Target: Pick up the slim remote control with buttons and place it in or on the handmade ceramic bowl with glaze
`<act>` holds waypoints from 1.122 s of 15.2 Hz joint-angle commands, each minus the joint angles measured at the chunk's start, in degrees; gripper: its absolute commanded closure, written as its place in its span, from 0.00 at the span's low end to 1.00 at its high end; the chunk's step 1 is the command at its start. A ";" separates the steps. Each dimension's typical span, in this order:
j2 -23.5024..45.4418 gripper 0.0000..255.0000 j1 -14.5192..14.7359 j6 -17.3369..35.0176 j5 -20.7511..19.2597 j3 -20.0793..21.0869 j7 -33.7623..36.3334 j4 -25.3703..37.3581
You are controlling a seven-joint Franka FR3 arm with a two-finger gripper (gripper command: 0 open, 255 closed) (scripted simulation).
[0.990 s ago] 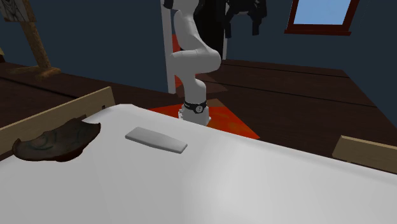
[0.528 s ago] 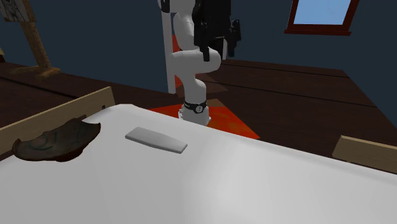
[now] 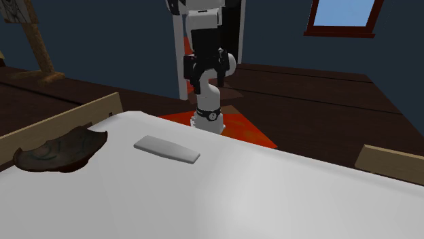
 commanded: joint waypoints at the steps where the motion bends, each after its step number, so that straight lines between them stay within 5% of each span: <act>1: 1.58 0.00 -0.28 2.53 -2.49 -3.06 -4.69 -1.35; 10: 15.36 0.00 0.89 15.35 -10.99 -17.21 -24.35 -1.22; 17: 25.24 0.00 3.55 24.20 -11.82 -24.39 -32.97 -0.21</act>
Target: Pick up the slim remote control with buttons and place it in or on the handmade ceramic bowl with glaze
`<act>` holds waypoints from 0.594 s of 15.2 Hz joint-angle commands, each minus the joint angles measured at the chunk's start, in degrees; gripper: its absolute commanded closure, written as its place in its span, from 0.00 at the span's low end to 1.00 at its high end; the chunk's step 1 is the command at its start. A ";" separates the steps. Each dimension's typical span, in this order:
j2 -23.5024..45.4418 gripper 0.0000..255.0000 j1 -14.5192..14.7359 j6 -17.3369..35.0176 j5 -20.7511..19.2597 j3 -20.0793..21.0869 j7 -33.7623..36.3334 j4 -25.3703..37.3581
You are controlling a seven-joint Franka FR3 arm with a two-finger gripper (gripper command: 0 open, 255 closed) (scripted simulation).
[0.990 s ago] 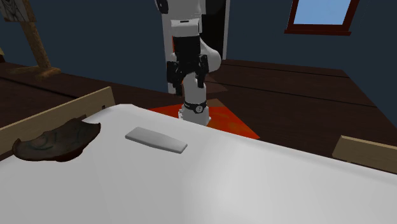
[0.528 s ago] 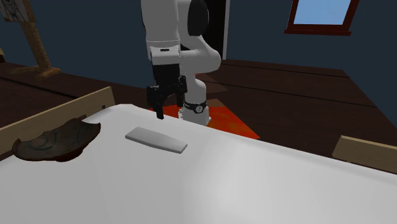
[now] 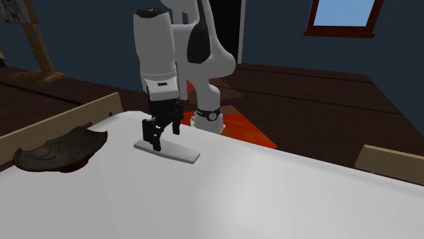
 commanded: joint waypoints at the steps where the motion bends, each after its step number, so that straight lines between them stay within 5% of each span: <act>1: 1.71 0.00 0.50 1.97 0.25 -0.96 -0.64 -0.23; 9: 4.31 0.00 1.18 5.65 0.70 -2.36 -1.23 -1.40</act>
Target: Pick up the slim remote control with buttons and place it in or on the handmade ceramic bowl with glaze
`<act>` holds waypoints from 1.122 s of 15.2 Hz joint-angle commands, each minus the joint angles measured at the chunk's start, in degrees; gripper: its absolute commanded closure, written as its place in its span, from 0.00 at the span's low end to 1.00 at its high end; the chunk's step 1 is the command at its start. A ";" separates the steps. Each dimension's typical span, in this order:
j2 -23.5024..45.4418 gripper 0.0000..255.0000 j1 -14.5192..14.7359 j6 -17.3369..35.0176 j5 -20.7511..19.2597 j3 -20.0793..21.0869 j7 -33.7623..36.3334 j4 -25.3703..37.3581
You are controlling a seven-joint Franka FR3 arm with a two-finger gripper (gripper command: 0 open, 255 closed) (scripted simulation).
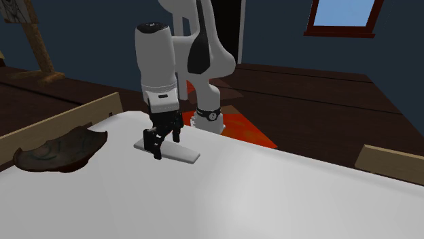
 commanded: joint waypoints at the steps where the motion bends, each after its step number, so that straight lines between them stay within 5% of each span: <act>1: 0.07 0.00 0.02 0.06 0.02 -0.05 -0.04 0.01; 3: 0.05 0.00 0.01 0.05 0.02 -0.04 -0.03 0.01; 4: 0.05 1.00 0.01 0.05 0.02 -0.04 -0.03 0.01; 13: 0.07 1.00 0.02 0.06 0.02 -0.05 -0.04 0.01; 17: -2.81 1.00 -0.71 -4.05 -0.46 1.47 0.58 1.35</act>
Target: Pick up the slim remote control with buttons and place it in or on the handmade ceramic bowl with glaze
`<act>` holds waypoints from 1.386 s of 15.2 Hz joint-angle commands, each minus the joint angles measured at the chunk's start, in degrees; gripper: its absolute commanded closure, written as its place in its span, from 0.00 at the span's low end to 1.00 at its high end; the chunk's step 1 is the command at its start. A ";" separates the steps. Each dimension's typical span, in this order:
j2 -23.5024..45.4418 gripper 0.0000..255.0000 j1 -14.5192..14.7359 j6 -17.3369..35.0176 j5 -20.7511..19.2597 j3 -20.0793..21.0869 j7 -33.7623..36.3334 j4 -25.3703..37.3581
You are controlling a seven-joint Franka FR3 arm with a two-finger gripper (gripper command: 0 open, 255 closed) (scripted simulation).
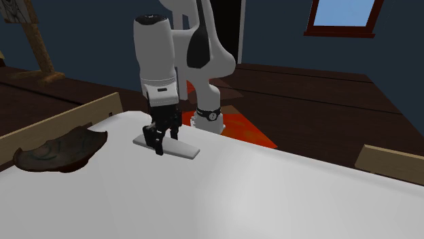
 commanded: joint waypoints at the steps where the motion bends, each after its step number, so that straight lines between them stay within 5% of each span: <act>1: -1.24 1.00 -0.28 -1.96 -0.12 0.68 0.21 0.75; 21: -9.65 1.00 -1.24 -20.07 1.25 6.78 0.87 10.55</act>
